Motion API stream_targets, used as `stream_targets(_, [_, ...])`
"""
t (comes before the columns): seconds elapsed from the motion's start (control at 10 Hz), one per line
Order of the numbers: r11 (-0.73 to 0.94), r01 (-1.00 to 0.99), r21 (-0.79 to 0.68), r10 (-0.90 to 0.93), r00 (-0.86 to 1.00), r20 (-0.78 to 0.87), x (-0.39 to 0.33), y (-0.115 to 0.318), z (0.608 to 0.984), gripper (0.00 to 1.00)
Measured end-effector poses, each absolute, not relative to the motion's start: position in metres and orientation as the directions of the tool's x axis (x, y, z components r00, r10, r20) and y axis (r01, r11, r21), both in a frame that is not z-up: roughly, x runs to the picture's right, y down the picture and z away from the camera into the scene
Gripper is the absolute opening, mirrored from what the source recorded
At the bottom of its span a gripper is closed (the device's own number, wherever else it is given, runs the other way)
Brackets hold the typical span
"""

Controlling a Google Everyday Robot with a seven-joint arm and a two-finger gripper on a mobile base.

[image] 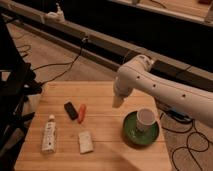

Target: Place the eraser in the ceramic cup

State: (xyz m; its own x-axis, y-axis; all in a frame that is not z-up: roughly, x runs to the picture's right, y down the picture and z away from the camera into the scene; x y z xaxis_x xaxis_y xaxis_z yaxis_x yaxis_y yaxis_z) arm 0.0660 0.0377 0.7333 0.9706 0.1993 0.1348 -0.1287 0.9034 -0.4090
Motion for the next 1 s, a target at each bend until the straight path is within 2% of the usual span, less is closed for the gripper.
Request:
stream_targets(0.6, [0.892,-0.102,-0.441,0.236,0.936,0.262,-0.048,0.057,0.758,0.65])
stream_targets(1.0, [0.884,-0.178,-0.432,0.328,0.896,0.301,-0.111,0.065,0.784,0.65])
